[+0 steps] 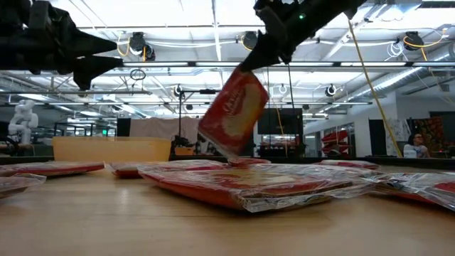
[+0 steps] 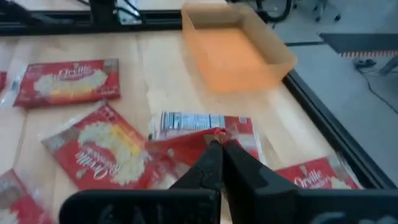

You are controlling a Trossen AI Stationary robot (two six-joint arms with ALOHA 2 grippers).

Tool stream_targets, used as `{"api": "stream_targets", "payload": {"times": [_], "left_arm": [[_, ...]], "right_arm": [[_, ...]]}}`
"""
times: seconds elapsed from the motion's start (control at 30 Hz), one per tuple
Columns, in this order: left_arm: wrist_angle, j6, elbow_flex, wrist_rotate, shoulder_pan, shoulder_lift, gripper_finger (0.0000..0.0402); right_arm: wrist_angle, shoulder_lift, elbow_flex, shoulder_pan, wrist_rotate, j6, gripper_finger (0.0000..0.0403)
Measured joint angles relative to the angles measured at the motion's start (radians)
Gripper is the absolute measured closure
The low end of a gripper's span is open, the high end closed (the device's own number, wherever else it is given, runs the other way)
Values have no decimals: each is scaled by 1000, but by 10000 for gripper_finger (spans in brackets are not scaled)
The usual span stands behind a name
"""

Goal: Sort popcorn bags into baskets
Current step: Put the red popcorn bag into the orange bin

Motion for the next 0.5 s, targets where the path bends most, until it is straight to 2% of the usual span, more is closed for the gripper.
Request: {"api": "stream_targets", "payload": {"times": [0.13,0.37,0.5], "left_arm": [[133,-24,0,-1,-5,141,140],[453,-10,1,-30,-18,449,137],[540,35,54,-65,-18,625,137]], "right_arm": [[125,47,0,2,-6,-37,403],[255,95,0,2,-8,-98,403],[324,93,0,-7,-4,-122,403]]}}
